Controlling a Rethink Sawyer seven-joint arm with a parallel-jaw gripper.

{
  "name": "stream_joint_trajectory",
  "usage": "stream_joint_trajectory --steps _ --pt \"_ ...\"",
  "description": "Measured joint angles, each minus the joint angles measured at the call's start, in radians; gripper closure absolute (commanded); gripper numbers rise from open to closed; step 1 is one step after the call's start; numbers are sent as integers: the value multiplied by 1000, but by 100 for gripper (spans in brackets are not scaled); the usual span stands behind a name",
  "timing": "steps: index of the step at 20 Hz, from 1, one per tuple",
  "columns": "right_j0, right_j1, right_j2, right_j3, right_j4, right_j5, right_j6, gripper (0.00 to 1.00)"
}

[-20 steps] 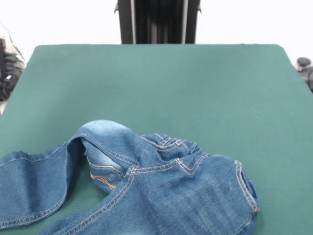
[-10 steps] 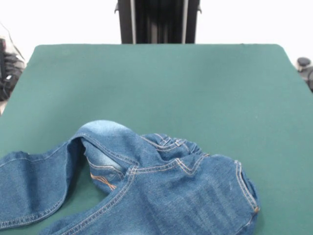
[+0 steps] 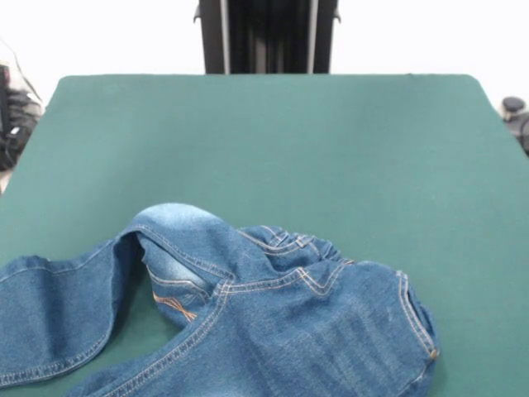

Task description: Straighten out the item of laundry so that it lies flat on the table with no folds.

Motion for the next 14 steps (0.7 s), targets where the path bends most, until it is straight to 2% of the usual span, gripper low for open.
stream_joint_trajectory --steps 5,14 --pt "2 -67 -40 118 48 -10 1 0" --pt "17 -127 -103 294 132 -99 50 0"
